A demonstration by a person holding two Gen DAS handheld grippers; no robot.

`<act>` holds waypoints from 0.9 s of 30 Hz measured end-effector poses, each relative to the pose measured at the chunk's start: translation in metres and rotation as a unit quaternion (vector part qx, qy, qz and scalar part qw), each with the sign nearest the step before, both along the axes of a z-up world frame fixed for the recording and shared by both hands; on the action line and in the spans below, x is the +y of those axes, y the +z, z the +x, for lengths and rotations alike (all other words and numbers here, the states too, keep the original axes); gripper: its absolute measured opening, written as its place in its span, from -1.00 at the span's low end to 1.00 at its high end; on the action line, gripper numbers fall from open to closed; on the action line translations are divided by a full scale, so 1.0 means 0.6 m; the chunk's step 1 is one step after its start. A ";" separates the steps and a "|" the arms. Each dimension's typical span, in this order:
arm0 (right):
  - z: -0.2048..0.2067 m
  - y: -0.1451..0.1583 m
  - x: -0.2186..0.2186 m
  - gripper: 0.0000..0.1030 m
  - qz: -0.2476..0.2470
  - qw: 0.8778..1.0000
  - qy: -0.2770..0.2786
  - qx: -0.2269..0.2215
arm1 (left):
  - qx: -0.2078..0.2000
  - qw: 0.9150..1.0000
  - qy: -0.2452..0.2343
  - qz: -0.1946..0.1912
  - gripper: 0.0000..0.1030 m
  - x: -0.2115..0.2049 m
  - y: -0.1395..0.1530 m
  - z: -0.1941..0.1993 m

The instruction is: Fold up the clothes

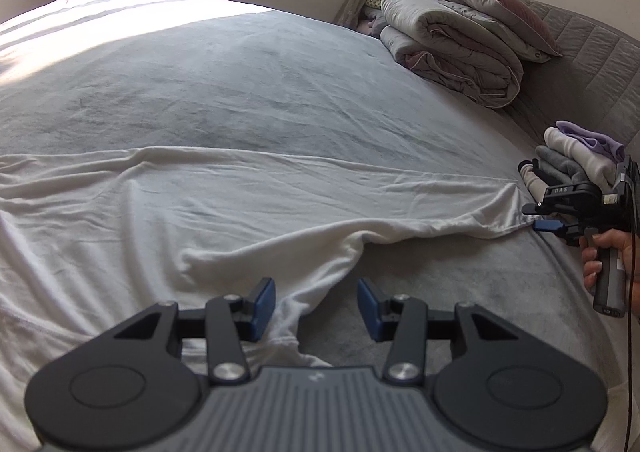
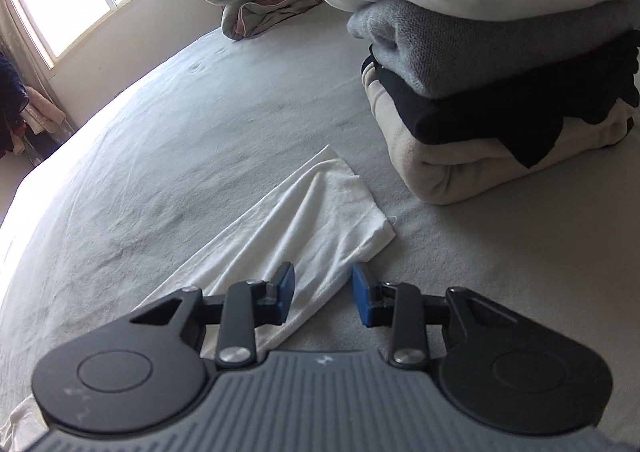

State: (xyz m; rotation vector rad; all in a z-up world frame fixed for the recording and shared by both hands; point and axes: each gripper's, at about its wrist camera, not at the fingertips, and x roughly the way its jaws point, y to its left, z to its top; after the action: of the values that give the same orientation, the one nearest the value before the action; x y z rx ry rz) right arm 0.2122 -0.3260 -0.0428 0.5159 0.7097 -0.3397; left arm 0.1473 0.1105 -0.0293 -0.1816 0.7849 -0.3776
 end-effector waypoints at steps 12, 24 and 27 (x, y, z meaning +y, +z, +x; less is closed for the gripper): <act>-0.010 0.014 -0.003 -0.68 -0.051 0.999 -0.008 0.016 | -0.009 0.998 -0.051 0.038 -0.12 -0.010 0.003 -0.006; -0.066 0.019 0.040 -0.13 0.054 0.998 0.036 -0.009 | -0.027 0.995 -0.069 0.061 -0.58 -0.014 -0.001 -0.007; -0.077 0.018 0.055 -0.13 0.072 0.996 0.048 -0.012 | -0.035 0.994 -0.070 0.079 -0.99 -0.017 0.002 -0.013</act>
State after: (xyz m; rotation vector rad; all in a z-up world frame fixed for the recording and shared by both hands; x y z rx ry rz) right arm 0.1662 -0.2928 -0.0320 0.6194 0.7371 -0.1923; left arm 0.1395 0.1005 -0.0282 0.0354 0.7563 -0.4508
